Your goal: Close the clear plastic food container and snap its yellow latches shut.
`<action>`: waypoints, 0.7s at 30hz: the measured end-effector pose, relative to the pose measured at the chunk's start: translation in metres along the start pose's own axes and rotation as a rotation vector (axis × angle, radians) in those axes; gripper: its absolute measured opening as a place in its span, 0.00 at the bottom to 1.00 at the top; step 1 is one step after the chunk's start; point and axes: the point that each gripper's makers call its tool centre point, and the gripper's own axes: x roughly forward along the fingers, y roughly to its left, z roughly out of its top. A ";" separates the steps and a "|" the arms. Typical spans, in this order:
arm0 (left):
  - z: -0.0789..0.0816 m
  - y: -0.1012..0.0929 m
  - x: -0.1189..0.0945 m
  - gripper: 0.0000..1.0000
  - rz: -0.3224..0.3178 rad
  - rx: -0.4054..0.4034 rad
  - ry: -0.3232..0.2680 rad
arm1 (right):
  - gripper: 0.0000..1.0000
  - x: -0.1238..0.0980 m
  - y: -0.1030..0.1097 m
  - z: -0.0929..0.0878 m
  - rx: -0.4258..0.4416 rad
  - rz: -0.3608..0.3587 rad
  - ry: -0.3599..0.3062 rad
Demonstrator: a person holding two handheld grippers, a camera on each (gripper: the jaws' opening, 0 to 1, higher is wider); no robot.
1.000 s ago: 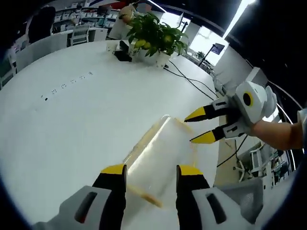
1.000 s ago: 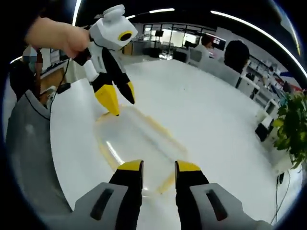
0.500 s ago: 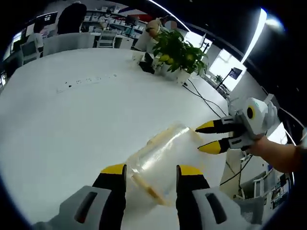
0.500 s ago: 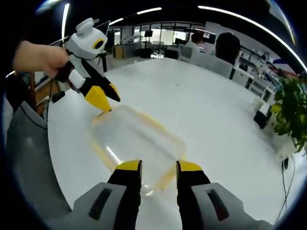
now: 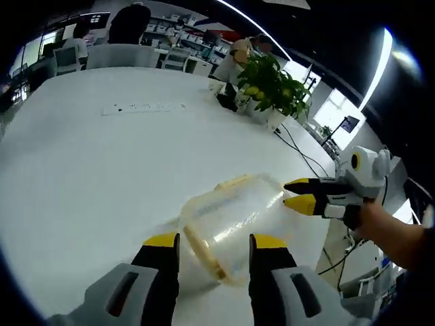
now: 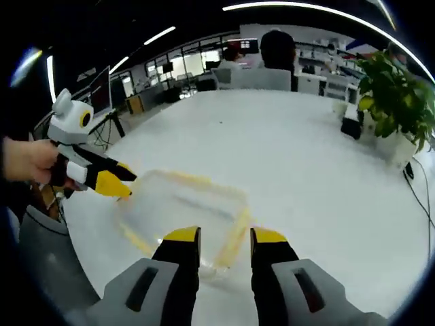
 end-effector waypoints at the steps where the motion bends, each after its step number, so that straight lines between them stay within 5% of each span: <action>1: -0.002 -0.001 0.001 0.34 -0.002 -0.009 0.002 | 0.26 0.000 0.001 0.000 0.019 0.002 -0.003; 11: -0.011 -0.003 0.003 0.32 0.023 -0.067 -0.007 | 0.27 0.003 0.000 -0.004 0.194 0.037 -0.035; 21: -0.013 -0.005 0.005 0.30 0.020 -0.080 -0.003 | 0.25 0.004 0.005 -0.002 0.235 0.057 -0.040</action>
